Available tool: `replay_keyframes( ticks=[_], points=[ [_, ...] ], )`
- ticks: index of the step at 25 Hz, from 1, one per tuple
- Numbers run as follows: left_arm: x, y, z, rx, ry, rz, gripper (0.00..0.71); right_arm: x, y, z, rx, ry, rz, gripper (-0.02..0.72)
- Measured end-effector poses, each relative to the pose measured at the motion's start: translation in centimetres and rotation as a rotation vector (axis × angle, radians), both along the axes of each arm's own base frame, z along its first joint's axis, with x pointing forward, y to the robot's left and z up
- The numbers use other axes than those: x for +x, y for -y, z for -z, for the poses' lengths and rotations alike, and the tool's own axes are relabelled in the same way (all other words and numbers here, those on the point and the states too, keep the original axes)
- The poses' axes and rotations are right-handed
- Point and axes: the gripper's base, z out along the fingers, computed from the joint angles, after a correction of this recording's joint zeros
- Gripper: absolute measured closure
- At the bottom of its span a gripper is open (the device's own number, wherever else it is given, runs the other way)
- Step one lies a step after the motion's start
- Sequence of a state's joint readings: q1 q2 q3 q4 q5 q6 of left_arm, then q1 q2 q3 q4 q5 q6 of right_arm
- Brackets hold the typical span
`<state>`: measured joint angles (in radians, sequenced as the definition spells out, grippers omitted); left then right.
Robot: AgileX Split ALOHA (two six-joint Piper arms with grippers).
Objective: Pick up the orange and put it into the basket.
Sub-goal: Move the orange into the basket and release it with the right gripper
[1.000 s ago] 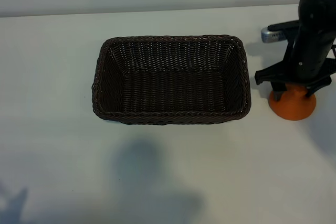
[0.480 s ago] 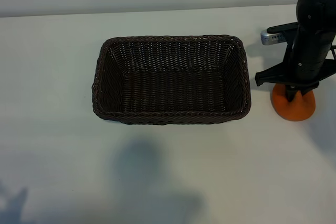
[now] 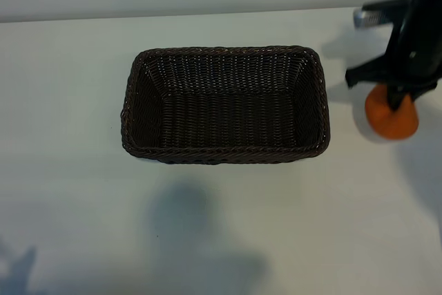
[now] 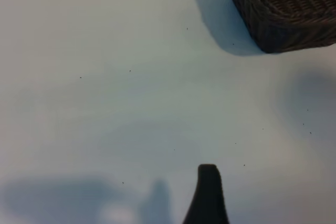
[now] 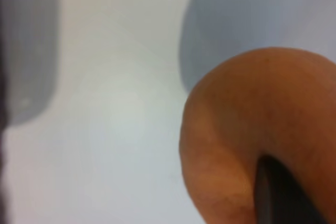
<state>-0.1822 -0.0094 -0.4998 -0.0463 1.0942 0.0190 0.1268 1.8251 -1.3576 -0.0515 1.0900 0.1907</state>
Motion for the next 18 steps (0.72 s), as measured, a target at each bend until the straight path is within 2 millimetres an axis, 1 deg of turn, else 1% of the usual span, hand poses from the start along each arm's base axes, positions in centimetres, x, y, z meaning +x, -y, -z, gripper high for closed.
replay_keyframes(
  ticks=[4,8,10,14,16,18],
  points=[
    [0.0,0.0,0.0,0.0,0.0,0.0,0.118,-1.6,-0.1,-4.6,0.056,0.112,0.014,0.62],
    [0.0,0.0,0.0,0.0,0.0,0.0,0.118,-3.3,-1.1,-7.6,0.101,0.191,-0.009,0.624],
    [0.0,0.0,0.0,0.001,0.0,0.001,0.118,-3.7,-2.2,-8.4,0.108,0.212,-0.05,0.626],
    [0.0,0.0,0.0,0.001,0.0,0.001,0.118,-4.1,-5.9,-9.7,0.136,0.249,-0.162,0.627],
    [0.0,0.0,0.0,0.001,0.0,0.001,0.118,-4.0,-7.9,-10.7,0.157,0.284,-0.215,0.627],
    [0.0,0.0,0.0,0.001,0.0,0.001,0.118,-3.5,-9.9,-11.1,0.17,0.303,-0.266,0.627]
  ],
)
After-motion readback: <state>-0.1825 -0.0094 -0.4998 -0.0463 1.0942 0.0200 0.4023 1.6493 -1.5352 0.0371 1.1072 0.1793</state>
